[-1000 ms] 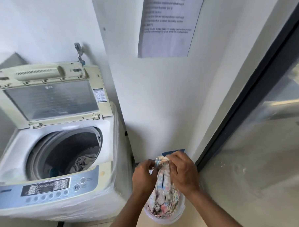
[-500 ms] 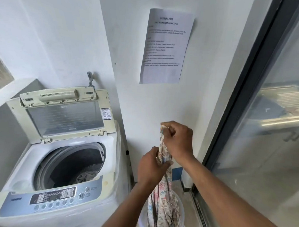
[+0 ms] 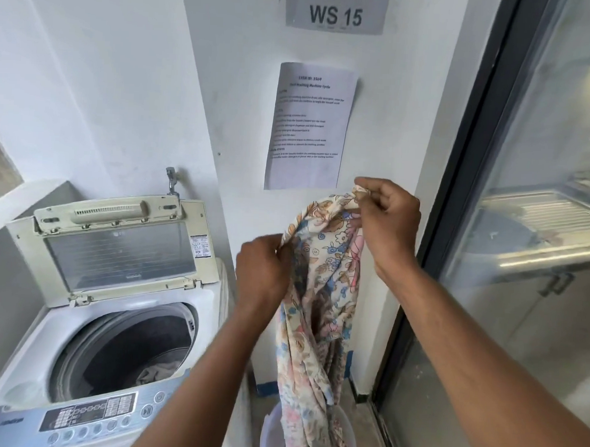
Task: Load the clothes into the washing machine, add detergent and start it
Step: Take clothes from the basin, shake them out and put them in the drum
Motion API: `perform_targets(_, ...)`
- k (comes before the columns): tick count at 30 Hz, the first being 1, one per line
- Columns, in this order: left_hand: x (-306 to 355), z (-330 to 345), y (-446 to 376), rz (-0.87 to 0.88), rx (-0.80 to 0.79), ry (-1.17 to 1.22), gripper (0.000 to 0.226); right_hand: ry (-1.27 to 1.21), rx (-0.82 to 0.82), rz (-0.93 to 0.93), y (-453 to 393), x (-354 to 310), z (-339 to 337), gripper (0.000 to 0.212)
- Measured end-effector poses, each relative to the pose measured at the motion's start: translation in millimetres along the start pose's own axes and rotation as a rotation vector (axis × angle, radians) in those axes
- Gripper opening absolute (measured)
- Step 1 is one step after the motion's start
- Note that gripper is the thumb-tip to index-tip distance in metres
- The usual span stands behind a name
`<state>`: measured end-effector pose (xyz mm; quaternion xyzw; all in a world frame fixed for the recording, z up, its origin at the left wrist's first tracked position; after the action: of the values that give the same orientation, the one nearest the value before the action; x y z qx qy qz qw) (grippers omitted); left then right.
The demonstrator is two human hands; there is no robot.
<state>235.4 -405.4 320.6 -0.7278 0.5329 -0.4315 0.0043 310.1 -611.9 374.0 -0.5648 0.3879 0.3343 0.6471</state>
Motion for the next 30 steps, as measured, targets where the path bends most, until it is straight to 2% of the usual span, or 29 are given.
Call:
perform_targets(2,18,-16,-19,0.091,0.035,-0.038,0.027,0.031,0.012,0.024,5,5,-9,0.034)
perform_targets(5,40,-29,-45,0.175,0.076,-0.074,0.031,0.049,-0.015,0.044,11,7,-14,0.038)
perform_targets(9,67,-44,-72,0.219,0.129,-0.013,0.036,0.05,-0.251,0.073,19,4,5,0.065)
perform_targets(11,87,-57,-86,0.264,0.199,0.017,0.043,0.14,-0.334,0.022,24,2,15,0.077)
perform_targets(14,118,-85,-108,0.303,0.298,0.033,0.052,0.384,-0.275,-0.207,38,-2,23,0.082)
perform_targets(17,144,-112,-127,0.321,0.358,0.05,0.056,0.563,-0.093,-0.551,65,-4,26,0.066)
perform_targets(19,155,-124,-137,0.336,0.379,0.054,0.056,0.583,-0.054,-0.645,76,2,28,0.052)
perform_targets(22,159,-126,-141,0.342,0.37,0.019,0.06,0.632,-0.186,-0.518,77,29,37,0.047)
perform_targets(24,155,-123,-140,0.339,0.368,0.007,0.06,0.628,-0.368,-0.301,75,58,45,0.053)
perform_targets(26,147,-121,-140,0.318,0.368,-0.015,0.06,0.473,-0.553,-0.014,75,83,44,0.043)
perform_targets(28,132,-121,-142,0.266,0.367,-0.043,0.06,0.353,-0.578,0.128,72,92,34,0.026)
perform_targets(30,109,-123,-148,0.19,0.361,-0.083,0.06,0.36,-0.482,0.072,62,78,22,0.024)
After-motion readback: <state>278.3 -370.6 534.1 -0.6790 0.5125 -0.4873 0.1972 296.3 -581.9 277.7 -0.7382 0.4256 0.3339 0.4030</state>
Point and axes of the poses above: each hand's wrist, its own y-axis away from the middle knuckle, its own z-axis out of the palm, x = y × z, the point moved 6 cm from there along -y, towards the middle knuckle, and after that the axes turned 5 degrees about -y, right-handed, at the moved point
